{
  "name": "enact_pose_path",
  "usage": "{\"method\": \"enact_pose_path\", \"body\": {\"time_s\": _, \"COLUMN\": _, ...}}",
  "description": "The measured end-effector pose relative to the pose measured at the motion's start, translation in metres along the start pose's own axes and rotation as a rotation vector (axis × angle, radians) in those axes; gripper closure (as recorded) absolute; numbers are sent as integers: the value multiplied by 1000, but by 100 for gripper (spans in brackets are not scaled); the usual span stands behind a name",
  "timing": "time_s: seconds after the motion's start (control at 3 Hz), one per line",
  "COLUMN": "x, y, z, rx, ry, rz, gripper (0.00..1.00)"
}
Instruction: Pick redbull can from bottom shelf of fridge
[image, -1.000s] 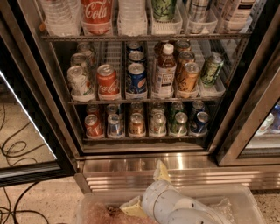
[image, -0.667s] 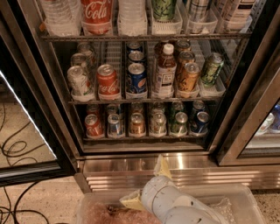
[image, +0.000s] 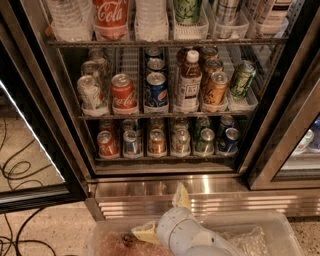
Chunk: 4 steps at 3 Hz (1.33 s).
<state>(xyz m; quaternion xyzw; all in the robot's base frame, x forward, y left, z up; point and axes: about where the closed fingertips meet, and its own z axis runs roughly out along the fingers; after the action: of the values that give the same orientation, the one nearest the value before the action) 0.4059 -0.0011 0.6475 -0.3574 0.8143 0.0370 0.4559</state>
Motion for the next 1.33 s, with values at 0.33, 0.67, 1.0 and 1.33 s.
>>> {"method": "enact_pose_path", "body": {"time_s": 0.33, "x": -5, "y": -7, "z": 25, "rx": 40, "ry": -71, "rz": 56, "gripper": 0}}
{"method": "enact_pose_path", "body": {"time_s": 0.67, "x": -15, "y": -13, "z": 49, "rx": 29, "ry": -134, "rz": 66, "gripper": 0}}
{"method": "enact_pose_path", "body": {"time_s": 1.0, "x": -14, "y": -12, "z": 47, "rx": 34, "ry": -130, "rz": 61, "gripper": 0}}
{"method": "enact_pose_path", "body": {"time_s": 1.33, "x": -12, "y": -11, "z": 54, "rx": 14, "ry": -164, "rz": 62, "gripper": 0}}
